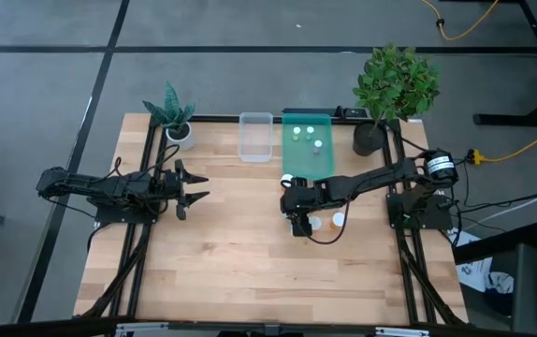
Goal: Pick and place medicine bottles into bin by pill shape (circle, oval)
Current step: Put the blue tablet bottle into the blue bin
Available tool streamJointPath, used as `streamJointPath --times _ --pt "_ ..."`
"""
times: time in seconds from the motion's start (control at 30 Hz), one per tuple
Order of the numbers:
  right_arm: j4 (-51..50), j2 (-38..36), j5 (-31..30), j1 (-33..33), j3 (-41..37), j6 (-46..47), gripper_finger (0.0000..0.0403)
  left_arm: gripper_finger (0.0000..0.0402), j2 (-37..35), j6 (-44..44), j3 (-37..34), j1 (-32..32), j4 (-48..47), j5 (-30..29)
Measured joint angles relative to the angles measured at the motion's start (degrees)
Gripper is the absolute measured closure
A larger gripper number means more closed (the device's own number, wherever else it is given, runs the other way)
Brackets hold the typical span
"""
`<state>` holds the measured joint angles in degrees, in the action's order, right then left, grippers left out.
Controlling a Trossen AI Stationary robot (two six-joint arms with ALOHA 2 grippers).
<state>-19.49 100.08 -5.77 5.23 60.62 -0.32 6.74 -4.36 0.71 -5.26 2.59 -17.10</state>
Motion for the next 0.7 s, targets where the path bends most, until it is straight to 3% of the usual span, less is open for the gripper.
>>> streamJointPath --times 0.33,0.7 --pt "0.07 0.06 1.35 -0.03 0.0 0.1 0.0179 0.0206 0.0 0.0 0.0 -0.02 -0.02 0.0" --pt "0.11 0.06 1.33 -0.07 0.0 1.88 0.0281 0.0206 -0.01 0.02 0.0 -0.01 -0.02 0.0"
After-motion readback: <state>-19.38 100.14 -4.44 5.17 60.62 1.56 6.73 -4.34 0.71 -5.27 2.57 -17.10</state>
